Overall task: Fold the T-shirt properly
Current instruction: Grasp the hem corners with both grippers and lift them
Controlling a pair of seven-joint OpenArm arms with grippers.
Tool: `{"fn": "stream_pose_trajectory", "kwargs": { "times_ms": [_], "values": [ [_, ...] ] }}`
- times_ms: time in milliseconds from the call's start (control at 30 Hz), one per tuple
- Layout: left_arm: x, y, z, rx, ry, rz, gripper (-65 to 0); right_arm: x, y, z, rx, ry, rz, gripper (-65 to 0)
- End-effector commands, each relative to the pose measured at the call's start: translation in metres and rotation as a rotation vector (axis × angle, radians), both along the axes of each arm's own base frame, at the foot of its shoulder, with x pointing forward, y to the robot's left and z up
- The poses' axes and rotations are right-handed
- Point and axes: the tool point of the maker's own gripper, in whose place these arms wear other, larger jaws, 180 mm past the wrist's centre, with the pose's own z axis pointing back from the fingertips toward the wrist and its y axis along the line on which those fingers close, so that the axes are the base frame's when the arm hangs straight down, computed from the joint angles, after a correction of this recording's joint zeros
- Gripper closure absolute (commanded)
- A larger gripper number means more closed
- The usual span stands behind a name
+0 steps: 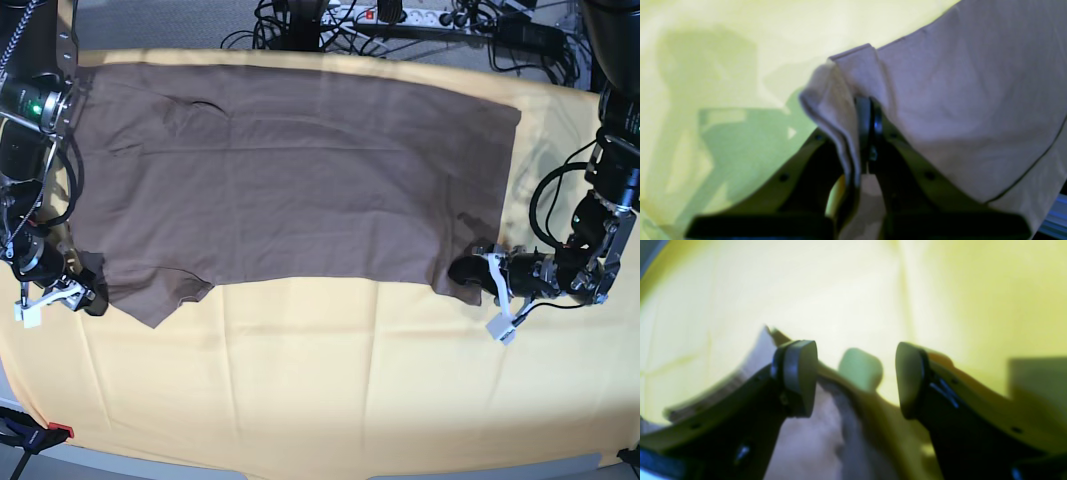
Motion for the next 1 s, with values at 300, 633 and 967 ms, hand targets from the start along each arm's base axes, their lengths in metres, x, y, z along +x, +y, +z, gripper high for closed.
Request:
{"fn": "stream_pose_trajectory", "kwargs": {
  "times_ms": [300, 633, 967],
  "values": [
    [0.015, 0.002, 0.022, -0.027, -0.060, 0.010, 0.0, 0.010, 0.019, 0.006, -0.014, -0.021, 0.052, -39.0],
    [0.016, 0.001, 0.023, -0.033, -0.066, 0.013, 0.0, -0.002, 0.046, -0.007, 0.006, 0.070, 0.166, -38.7],
    [0.023, 0.005, 0.026, -0.015, -0.110, 0.023, 0.0, 0.020, 0.043, 0.005, -0.120, -0.037, 0.163, 0.0]
  ]
}}
